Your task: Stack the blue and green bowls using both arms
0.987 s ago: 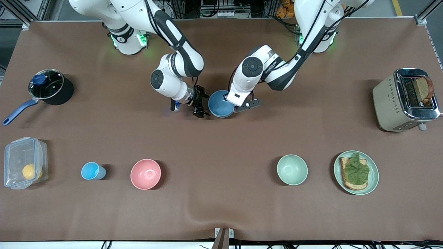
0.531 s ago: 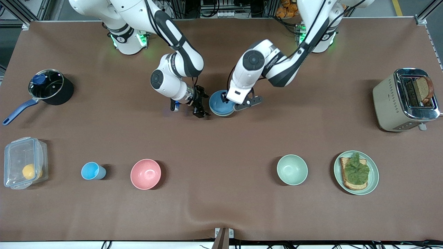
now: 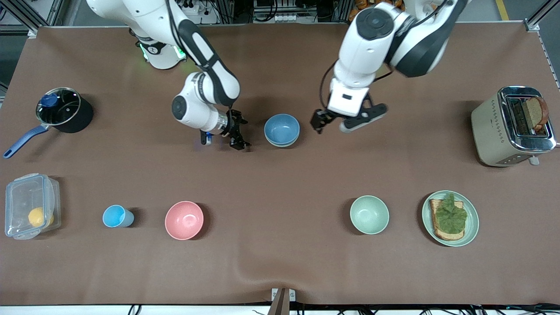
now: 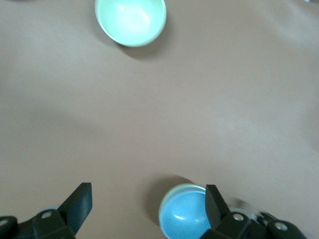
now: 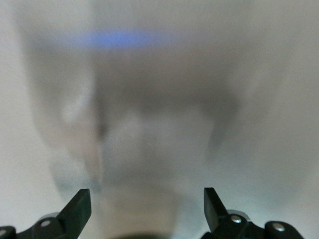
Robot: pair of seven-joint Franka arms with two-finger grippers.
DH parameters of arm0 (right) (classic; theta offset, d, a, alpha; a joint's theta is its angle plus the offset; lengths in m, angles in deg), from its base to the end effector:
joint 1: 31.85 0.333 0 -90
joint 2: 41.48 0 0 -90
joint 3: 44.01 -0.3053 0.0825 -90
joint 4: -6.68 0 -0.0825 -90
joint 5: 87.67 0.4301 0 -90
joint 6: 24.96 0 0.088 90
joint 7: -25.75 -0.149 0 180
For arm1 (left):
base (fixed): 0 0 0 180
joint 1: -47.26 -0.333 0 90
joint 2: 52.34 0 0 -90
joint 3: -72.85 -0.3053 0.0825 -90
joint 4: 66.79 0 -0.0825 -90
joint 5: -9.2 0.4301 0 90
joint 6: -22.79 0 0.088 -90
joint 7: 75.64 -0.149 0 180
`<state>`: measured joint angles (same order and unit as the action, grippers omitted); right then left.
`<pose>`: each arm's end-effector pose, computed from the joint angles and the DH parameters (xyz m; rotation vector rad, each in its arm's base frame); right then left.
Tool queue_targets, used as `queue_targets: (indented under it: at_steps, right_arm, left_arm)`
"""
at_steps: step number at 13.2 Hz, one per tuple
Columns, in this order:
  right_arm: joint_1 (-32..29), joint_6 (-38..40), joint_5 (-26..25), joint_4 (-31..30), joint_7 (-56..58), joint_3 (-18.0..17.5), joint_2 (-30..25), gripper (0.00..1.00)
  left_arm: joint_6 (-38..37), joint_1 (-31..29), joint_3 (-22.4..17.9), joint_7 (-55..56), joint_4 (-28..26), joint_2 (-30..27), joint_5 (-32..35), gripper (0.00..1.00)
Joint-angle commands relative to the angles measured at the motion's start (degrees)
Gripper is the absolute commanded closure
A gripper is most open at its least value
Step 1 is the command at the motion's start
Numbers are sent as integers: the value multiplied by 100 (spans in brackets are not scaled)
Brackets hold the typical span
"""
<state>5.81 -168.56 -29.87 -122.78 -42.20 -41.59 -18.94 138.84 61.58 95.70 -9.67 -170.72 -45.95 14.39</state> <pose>0.4342 0.3222 0.0859 -2.1351 1.8779 0.6892 0.5261 -0.3815 0.4213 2.9920 0.7194 0.1534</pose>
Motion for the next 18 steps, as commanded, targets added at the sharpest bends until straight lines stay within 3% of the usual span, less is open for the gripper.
queue_targets:
  at_steps: [1, 4, 6, 9, 12, 15, 18]
  right_arm:
    - [-57, 1469, -1134, -229, 10, 896, -749, 0]
    - [-48, 2694, -2900, 78, 53, 1768, -953, 0]
    - [-109, 3248, -3703, 350, 88, 2006, -988, 0]
    - [-136, 3803, -4110, 711, 378, 2288, -1032, 0]
    - [-136, 4339, -4355, 1071, 851, 2622, -1032, 0]
    - [-180, 4664, -4681, 1440, 1667, 2912, -1032, 0]
    - [-1074, 5191, -4831, 2107, 3360, 2826, -1006, 0]
  left_arm:
    - [-652, -401, 35, -302, 714, 134, 175, 0]
    - [-1083, -868, 35, -1092, 1190, 152, 193, 0]
    - [-1321, -1132, 35, -1663, 1550, 213, 123, 0]
    - [-1761, -1414, -44, -2629, 1806, 170, 70, 0]
    - [-1981, -1300, -859, -3693, 1798, -111, -421, 0]
    - [-2358, -1274, -1335, -4642, 1798, -357, -466, 0]
    - [-2657, -1317, -1556, -5277, 1772, -524, -510, 0]
